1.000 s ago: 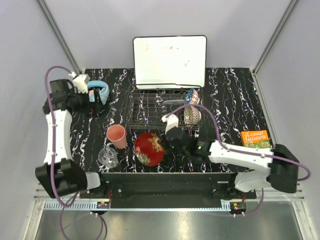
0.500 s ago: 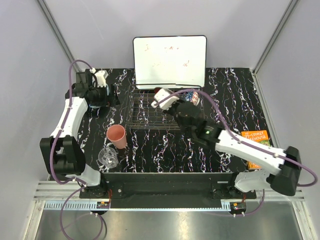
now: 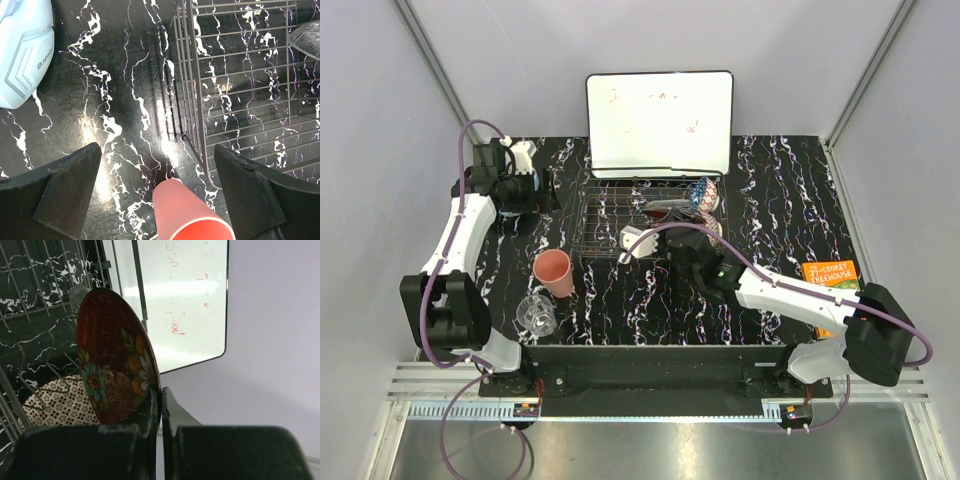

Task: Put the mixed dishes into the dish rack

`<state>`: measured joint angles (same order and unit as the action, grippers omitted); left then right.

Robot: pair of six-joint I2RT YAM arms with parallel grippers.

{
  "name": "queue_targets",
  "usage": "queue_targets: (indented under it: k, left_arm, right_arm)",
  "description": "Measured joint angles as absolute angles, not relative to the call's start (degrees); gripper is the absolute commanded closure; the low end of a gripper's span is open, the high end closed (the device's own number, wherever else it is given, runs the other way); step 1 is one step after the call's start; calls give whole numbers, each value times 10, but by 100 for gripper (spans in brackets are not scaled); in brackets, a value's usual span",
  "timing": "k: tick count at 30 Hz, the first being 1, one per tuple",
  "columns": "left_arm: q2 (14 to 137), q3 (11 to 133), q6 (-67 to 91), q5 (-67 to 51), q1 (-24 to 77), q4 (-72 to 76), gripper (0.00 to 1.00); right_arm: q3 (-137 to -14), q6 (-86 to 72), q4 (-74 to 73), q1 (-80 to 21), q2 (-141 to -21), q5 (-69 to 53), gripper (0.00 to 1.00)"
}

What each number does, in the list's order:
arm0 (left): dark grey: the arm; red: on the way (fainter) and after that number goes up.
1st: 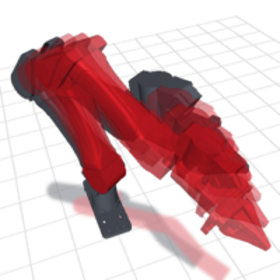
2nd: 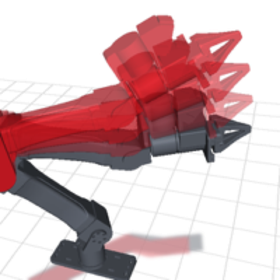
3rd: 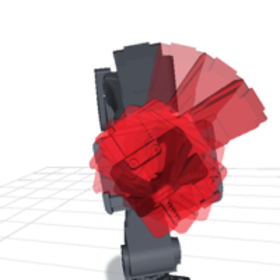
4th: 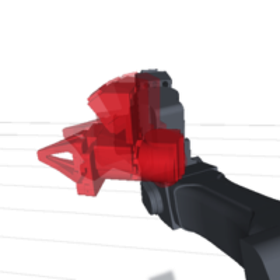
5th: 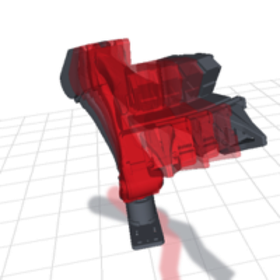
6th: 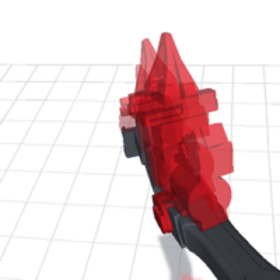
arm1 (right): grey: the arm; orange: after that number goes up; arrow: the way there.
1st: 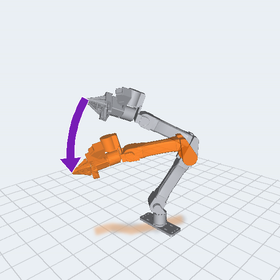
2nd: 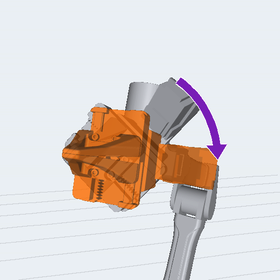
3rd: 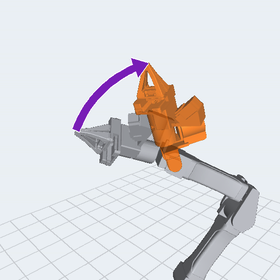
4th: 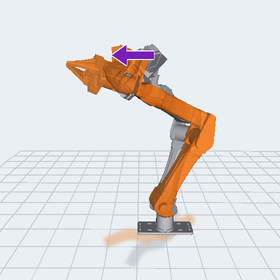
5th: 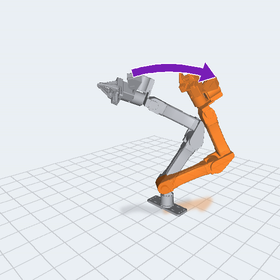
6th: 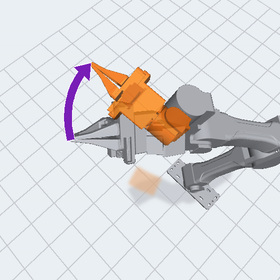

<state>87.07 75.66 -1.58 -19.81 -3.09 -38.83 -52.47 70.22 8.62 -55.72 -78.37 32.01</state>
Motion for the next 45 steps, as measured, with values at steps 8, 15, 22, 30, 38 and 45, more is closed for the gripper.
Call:
queue_targets:
  k: [8,15,22,30,38,45]
  left_arm:
    - [871,757,-16,-194,-31,-388,1]
    - [871,757,-16,-192,-31,-389,1]
    - [871,757,-17,-188,-31,-389,1]
    - [870,757,-21,-188,-31,-389,1]
    - [872,761,-20,-187,-30,-390,1]
    - [907,789,-15,-185,-14,-387,1]
  right_arm:
    - [-497,705,95,-557,-772,296,100]
    - [-478,688,97,-557,-779,283,100]
    - [-466,669,120,-550,-810,277,100]
    - [-444,635,169,-544,-837,280,71]
    - [-429,575,177,-545,-828,296,62]
    - [-435,540,149,-586,-759,341,58]
